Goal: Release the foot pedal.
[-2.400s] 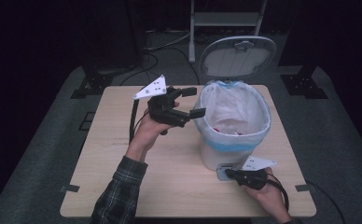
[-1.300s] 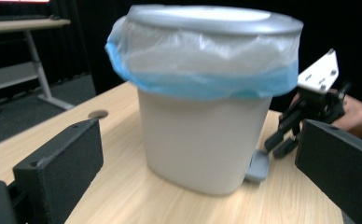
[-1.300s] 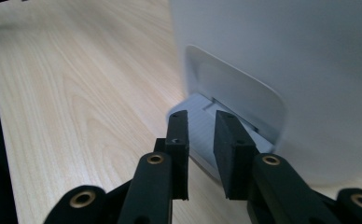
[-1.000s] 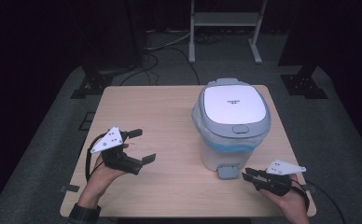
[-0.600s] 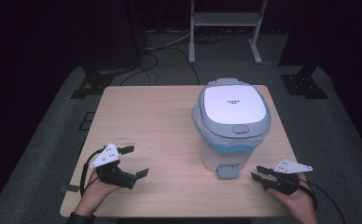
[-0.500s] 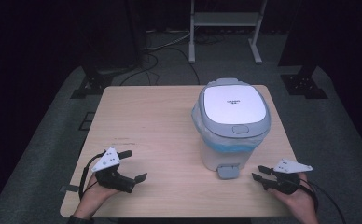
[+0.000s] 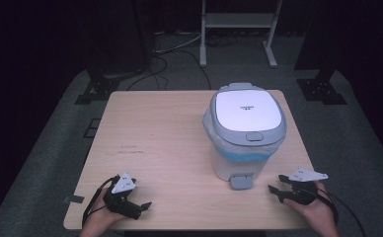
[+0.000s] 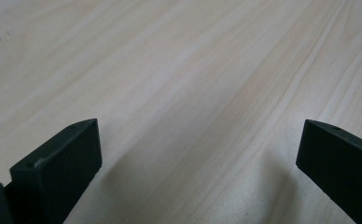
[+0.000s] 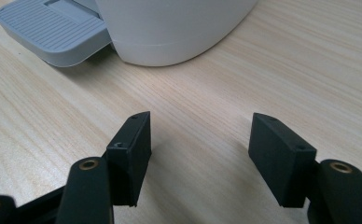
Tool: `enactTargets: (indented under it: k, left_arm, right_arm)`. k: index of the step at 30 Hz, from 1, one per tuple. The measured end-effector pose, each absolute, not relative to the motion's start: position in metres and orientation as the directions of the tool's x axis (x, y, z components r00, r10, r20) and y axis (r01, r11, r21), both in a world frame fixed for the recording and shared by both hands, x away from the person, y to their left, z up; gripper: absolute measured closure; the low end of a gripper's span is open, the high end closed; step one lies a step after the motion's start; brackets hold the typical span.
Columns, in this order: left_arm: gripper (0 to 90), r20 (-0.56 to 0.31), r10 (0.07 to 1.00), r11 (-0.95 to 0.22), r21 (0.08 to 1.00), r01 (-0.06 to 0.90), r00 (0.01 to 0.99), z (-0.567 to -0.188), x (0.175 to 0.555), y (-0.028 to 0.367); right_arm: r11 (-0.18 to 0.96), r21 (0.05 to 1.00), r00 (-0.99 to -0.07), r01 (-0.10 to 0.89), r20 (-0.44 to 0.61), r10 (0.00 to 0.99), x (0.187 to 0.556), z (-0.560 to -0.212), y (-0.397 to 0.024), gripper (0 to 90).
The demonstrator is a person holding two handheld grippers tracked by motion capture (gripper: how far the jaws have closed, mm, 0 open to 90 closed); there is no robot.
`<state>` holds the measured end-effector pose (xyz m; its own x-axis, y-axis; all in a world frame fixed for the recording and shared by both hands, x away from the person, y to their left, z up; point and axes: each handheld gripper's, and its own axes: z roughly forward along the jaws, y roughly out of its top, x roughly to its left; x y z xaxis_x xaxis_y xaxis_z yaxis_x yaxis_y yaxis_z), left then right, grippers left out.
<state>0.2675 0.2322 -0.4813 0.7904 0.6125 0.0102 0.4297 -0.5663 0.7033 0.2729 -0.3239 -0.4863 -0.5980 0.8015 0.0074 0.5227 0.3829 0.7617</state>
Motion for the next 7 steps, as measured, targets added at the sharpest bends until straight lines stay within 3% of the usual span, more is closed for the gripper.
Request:
enactTargets:
  k: [7]
  left_arm:
    - [0.0, 0.014, 0.613, -0.561, 0.712, 0.423, 0.790, -0.4839, 0.2686, 0.2331]
  right_arm:
    - [0.381, 0.759, -0.598, 0.528, 0.014, 0.801, 0.2735, -0.4865, -0.3241, 34.2]
